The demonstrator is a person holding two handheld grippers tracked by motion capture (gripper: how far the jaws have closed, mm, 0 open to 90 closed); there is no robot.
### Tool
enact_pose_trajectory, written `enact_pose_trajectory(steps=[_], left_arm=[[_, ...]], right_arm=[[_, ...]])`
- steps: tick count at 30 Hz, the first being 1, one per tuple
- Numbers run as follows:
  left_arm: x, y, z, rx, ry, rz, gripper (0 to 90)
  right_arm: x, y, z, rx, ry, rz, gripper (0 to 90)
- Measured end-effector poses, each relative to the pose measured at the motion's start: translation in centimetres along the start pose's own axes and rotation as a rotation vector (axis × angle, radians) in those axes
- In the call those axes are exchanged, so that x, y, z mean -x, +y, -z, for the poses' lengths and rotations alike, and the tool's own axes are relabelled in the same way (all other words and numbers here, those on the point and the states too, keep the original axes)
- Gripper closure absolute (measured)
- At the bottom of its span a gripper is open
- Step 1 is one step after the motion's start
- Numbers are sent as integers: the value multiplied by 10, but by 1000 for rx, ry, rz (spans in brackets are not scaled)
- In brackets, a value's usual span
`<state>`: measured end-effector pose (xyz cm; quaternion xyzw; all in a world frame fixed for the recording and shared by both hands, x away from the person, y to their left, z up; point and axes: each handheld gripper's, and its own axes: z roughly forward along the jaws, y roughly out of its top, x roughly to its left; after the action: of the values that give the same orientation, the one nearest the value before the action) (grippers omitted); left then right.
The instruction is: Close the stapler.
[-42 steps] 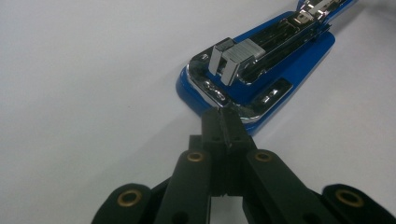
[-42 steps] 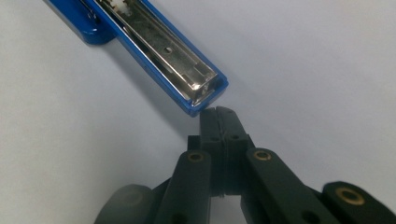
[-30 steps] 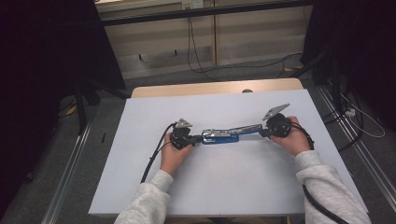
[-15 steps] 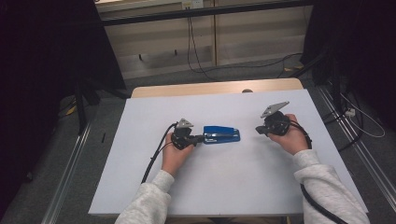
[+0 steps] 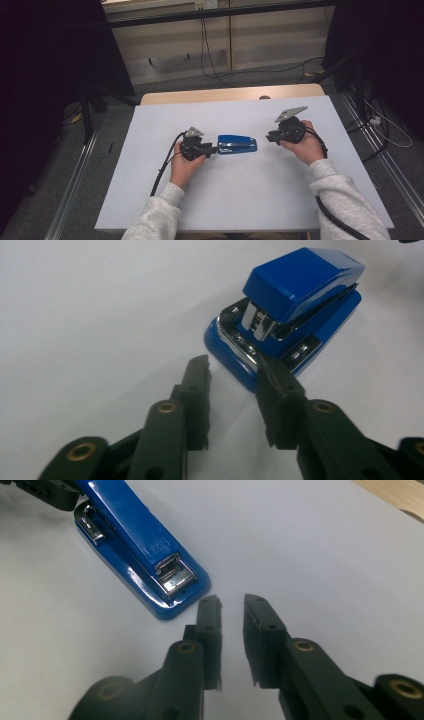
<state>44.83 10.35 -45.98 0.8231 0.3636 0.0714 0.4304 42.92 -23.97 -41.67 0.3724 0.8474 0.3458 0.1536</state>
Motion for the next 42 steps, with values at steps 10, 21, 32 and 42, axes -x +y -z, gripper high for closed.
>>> enact_pose_trajectory(steps=[10, 21, 32, 42], left_arm=[[0, 1, 15, 27, -22, 5, 413], [-1, 0, 37, 53, -43, -15, 199], [-3, -9, 62, 69, -47, -25, 118], [-6, -24, 86, 85, -36, -53, 103]], right_arm=[[-1, -11, 8, 32, 23, -81, 535], [-17, -21, 20, 55, 41, -80, 353], [-28, -46, 35, 54, 40, -117, 211], [-39, -55, 44, 47, 43, -105, 187]])
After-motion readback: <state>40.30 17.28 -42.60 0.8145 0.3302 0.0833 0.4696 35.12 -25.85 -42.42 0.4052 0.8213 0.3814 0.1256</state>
